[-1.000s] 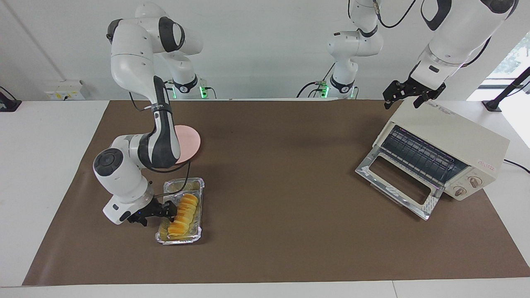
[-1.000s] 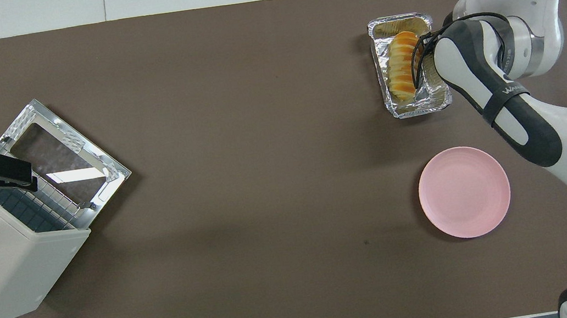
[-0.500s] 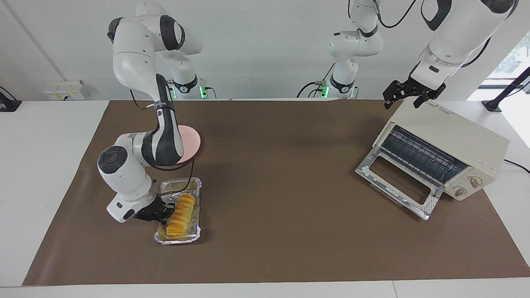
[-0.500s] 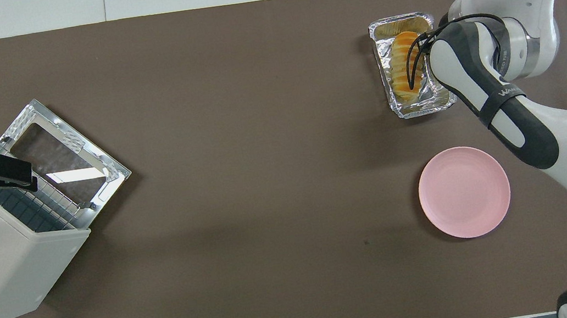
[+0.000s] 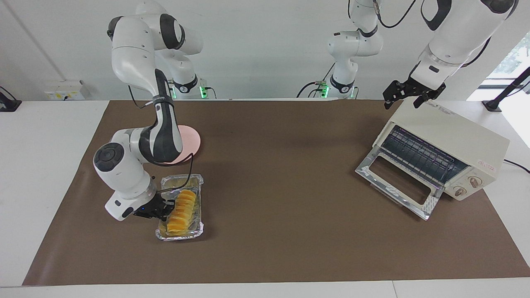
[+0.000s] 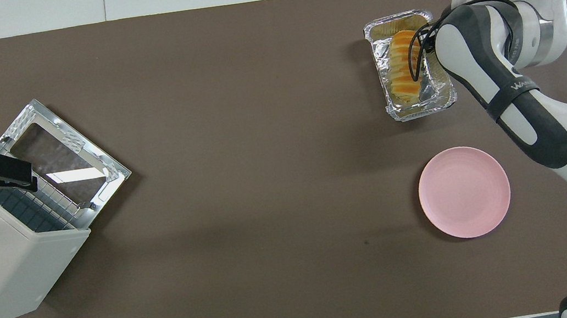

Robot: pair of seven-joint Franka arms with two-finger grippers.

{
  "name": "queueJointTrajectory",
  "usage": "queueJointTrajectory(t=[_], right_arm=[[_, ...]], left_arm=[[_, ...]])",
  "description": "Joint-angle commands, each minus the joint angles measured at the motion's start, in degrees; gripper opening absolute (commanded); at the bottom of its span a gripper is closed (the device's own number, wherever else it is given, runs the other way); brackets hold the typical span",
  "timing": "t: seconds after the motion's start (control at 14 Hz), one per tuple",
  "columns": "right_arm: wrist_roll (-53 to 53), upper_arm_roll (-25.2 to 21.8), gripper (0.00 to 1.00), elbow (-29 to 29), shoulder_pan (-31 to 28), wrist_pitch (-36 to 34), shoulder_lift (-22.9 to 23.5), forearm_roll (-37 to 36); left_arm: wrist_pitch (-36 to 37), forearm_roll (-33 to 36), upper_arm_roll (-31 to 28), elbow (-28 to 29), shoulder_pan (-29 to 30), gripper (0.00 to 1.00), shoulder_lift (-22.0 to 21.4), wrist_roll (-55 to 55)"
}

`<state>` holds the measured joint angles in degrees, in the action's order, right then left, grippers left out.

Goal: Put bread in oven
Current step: 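Push the foil tray with the right gripper toward the toaster oven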

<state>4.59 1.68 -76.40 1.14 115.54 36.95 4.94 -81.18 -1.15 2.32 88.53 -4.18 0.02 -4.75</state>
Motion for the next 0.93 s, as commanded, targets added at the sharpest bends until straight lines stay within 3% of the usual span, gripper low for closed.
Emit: queueJointTrajectory(t=[0.0,0.21,0.5,0.71,0.86], right_arm=[[-6.6,0.3,0.0,6.1,2.7,-7.1,-0.3,1.3],[-15.7,0.4,0.0,10.0,8.3,-11.4,-0.4,1.3],[-30.0,0.3,0.0,10.0,18.4,-10.1,-0.6,1.6],[-33.2,0.3,0.0,8.4,23.1,-5.5,-0.4,1.7],[-34.3,0.3,0.0,4.1,25.1,-0.3,-0.3,1.4]], left_arm=[[-0.8,1.1,-0.2,1.8,-0.2,1.0,-1.7,0.2],[-0.8,1.1,-0.2,1.8,-0.2,1.0,-1.7,0.2],[-0.8,1.1,-0.2,1.8,-0.2,1.0,-1.7,0.2],[-0.8,1.1,-0.2,1.8,-0.2,1.0,-1.7,0.2],[-0.8,1.1,-0.2,1.8,-0.2,1.0,-1.7,0.2]])
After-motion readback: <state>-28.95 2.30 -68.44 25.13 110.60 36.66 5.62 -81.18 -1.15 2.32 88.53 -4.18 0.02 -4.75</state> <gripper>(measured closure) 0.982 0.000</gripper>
